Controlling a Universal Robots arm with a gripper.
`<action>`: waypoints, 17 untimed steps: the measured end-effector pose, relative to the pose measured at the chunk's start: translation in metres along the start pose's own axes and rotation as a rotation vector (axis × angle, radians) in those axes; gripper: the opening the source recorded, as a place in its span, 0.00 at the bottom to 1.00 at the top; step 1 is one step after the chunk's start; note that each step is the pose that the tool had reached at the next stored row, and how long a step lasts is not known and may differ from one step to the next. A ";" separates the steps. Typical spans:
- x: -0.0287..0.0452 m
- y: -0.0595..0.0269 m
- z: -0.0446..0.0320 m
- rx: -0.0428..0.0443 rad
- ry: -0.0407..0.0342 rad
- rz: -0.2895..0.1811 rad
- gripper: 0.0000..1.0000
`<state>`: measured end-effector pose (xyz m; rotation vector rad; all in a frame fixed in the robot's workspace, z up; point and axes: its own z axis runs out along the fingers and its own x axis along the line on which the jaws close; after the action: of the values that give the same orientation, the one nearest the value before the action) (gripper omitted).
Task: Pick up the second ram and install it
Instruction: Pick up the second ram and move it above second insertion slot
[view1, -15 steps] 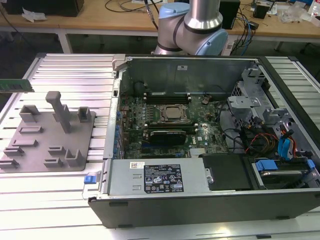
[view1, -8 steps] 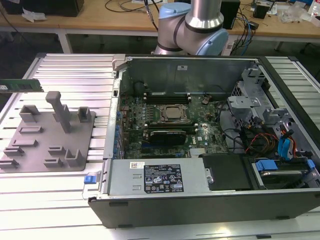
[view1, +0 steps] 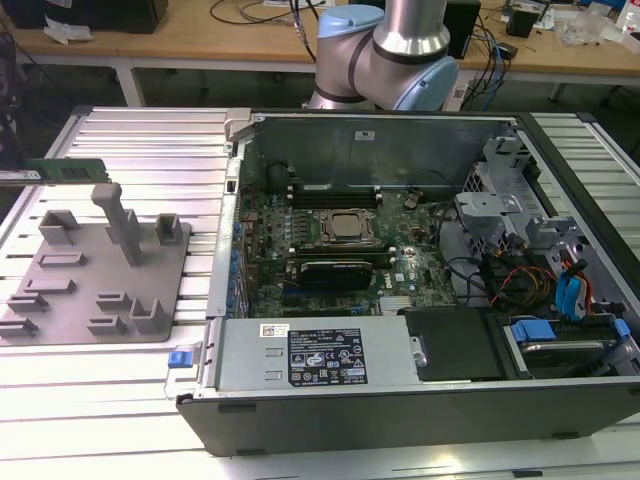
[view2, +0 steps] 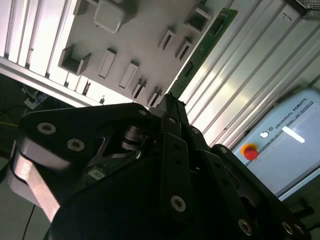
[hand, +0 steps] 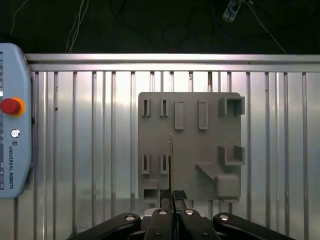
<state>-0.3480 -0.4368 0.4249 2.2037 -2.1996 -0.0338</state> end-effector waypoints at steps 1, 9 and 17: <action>0.0000 -0.0016 0.0000 0.0001 -0.0001 0.000 0.09; 0.0000 -0.0313 -0.0010 -0.0002 -0.0001 0.000 0.09; 0.0001 -0.0596 -0.0020 -0.0009 0.0000 0.000 0.09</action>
<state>-0.2884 -0.4368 0.4248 2.2034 -2.1991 -0.0347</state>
